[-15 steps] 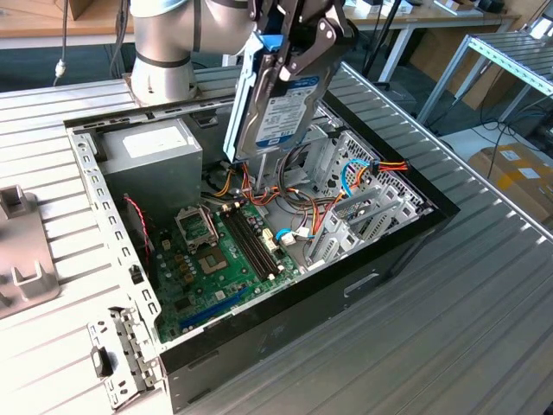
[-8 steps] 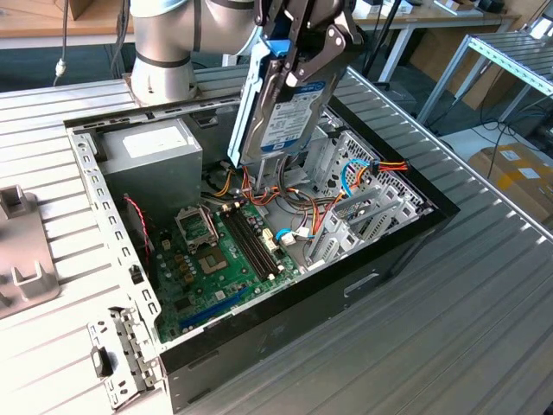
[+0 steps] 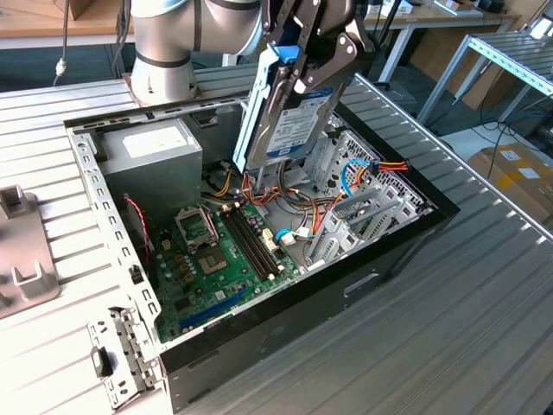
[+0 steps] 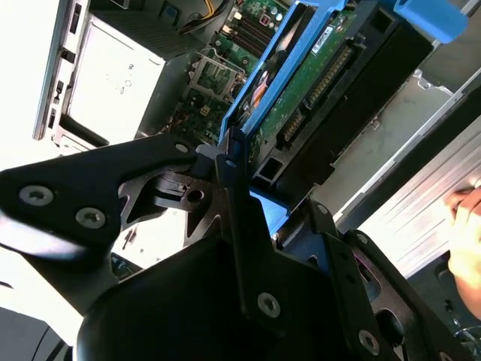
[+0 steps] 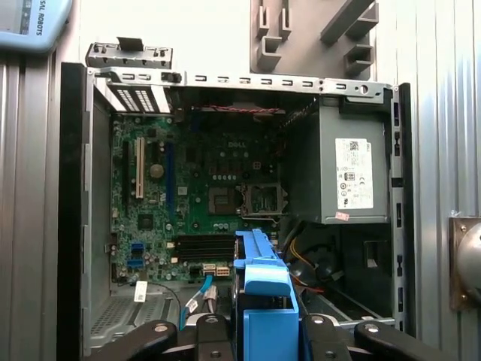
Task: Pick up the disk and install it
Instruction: 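Pick up the disk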
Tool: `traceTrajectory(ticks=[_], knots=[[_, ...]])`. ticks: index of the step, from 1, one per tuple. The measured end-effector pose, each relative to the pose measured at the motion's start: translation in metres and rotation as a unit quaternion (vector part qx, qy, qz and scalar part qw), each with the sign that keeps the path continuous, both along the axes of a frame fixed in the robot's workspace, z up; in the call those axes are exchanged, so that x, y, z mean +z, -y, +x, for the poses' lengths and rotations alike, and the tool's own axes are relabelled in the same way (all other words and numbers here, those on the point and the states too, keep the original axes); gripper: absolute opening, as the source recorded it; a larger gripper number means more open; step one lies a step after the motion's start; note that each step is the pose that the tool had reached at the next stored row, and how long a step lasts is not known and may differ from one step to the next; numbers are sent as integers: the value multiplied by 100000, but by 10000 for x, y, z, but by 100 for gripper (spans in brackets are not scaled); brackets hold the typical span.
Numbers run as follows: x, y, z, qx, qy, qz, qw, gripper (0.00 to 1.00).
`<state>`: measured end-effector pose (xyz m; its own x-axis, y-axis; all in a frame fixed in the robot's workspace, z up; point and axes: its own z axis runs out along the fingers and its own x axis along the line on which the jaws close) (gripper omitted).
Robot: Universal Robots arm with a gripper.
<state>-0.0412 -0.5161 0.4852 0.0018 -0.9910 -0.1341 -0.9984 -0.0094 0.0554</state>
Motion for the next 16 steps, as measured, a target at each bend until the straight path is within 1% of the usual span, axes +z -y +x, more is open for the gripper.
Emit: traceTrajectory(ticks=[5, 7, 9, 11, 16], knots=[[0, 54, 9, -5, -3, 54, 100000, 37], [-1, 88, 15, -4, -3, 89, 100000, 37], [-1, 106, 19, -3, 0, 104, 100000, 37], [-1, 143, 24, -2, -4, 144, 100000, 37], [-2, 199, 33, -3, -2, 211, 100000, 37]])
